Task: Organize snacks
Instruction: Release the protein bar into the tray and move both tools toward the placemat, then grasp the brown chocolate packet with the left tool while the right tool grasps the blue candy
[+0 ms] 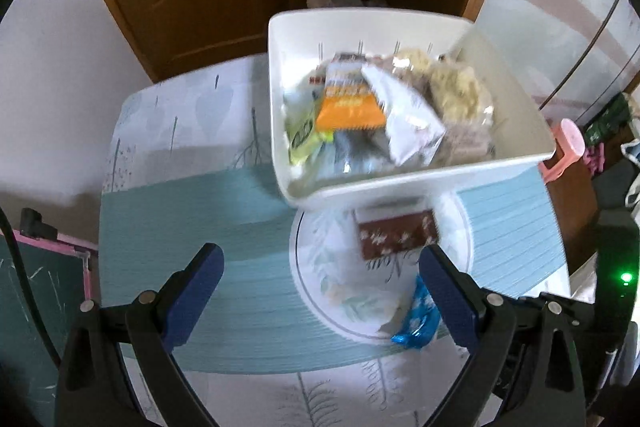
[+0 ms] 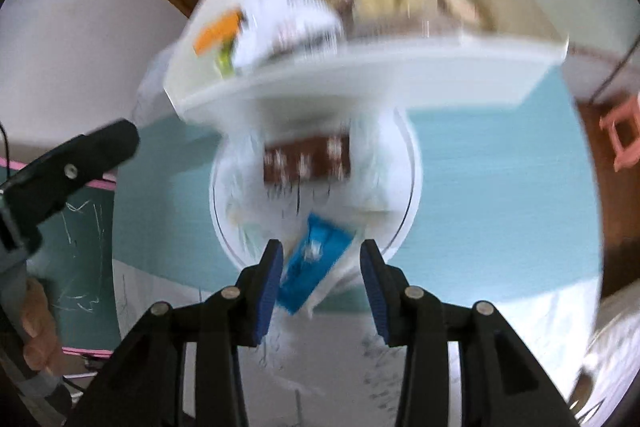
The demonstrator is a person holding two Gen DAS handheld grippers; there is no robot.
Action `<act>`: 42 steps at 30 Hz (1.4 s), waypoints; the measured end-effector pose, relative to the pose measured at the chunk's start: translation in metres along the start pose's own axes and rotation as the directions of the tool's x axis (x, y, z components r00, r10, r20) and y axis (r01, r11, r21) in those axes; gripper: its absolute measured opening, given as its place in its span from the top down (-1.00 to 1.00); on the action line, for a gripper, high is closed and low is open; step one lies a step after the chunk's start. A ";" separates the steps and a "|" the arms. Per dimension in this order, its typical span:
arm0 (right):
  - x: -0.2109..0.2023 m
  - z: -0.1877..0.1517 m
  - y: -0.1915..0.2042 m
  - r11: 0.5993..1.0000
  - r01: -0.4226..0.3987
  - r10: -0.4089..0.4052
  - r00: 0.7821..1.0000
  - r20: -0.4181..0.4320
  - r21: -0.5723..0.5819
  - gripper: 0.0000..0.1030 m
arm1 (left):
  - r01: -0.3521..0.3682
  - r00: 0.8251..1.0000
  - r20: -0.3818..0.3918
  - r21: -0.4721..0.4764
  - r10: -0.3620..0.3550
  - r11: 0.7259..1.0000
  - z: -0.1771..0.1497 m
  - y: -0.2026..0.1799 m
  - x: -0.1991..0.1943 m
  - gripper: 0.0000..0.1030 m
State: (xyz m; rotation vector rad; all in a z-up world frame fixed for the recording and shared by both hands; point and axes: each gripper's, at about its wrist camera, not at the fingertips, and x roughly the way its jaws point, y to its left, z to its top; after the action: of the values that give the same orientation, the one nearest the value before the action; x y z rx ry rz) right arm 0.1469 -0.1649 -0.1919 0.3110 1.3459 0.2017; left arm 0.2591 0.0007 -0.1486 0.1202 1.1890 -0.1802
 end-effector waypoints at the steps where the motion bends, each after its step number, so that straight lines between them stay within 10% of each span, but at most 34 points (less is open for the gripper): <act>1: 0.007 -0.004 -0.001 1.000 -0.001 0.001 1.000 -0.021 0.022 0.21 | -0.001 1.000 -0.009 -0.002 0.001 1.000 -0.004 0.001 0.004 -0.90; 18: 0.046 -0.025 0.018 0.996 0.053 -0.054 0.998 0.010 0.077 0.11 | -0.031 0.999 -0.037 0.054 0.033 0.998 -0.018 0.000 0.030 -0.90; 26: 0.046 -0.030 0.022 0.995 0.092 -0.092 0.995 0.025 -0.026 0.49 | -0.009 0.999 -0.049 0.089 0.014 0.996 -0.015 -0.011 0.044 -0.90; 42: 0.022 -0.025 -0.042 0.984 0.071 -0.084 0.994 0.072 0.165 0.53 | 0.091 0.991 -0.084 -0.123 -0.102 0.988 -0.003 -0.042 0.117 -0.90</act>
State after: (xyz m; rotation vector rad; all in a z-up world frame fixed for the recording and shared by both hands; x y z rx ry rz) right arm 0.1258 -0.1947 -0.2310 0.3986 1.2960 0.0136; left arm 0.2906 -0.0492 -0.2585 -0.0342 1.2936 -0.1898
